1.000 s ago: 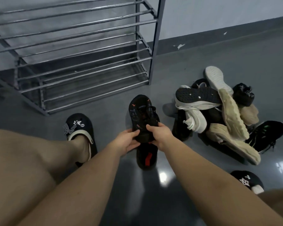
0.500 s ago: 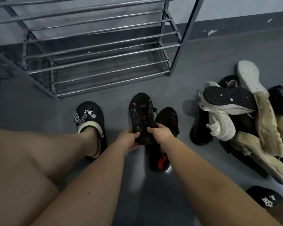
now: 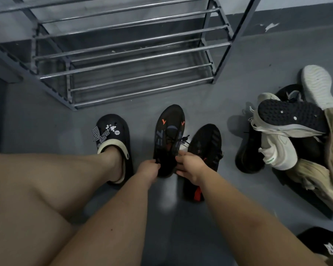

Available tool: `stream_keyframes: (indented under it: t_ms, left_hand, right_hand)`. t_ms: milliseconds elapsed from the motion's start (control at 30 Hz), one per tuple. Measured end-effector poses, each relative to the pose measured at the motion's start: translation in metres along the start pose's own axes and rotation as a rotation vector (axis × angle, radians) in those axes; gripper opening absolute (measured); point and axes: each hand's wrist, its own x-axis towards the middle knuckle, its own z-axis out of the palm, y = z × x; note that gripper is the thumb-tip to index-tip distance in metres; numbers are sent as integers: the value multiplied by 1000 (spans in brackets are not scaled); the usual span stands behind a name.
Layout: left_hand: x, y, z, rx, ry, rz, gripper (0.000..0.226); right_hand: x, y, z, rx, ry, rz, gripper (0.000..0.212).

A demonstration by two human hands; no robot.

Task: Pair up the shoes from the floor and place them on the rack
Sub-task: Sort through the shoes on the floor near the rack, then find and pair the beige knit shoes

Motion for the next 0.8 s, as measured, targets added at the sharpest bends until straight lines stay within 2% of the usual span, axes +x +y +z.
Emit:
stream_keyframes:
  t_ms: [133,333,533,667,800]
  left_hand:
    - [-6,11,9,25,11,30,31]
    - [-28,28,33,209,11,213,46]
    - [-58,47,78,367,-96,385,44]
    - [-81,61,117,402,-154,496,44]
    - [-91,77,150,441,-202,551,43]
  right_hand:
    - [-11,-10,-3,-39,14,-43,51]
    - [-37,-22,-33,-7,123,-158,55]
    - [-74,-33,-91,59,257,-281,55]
    - [-91,-41,-132,-121,373,-394,59]
    - [-101,-52,-166,-71,474,-450,59]
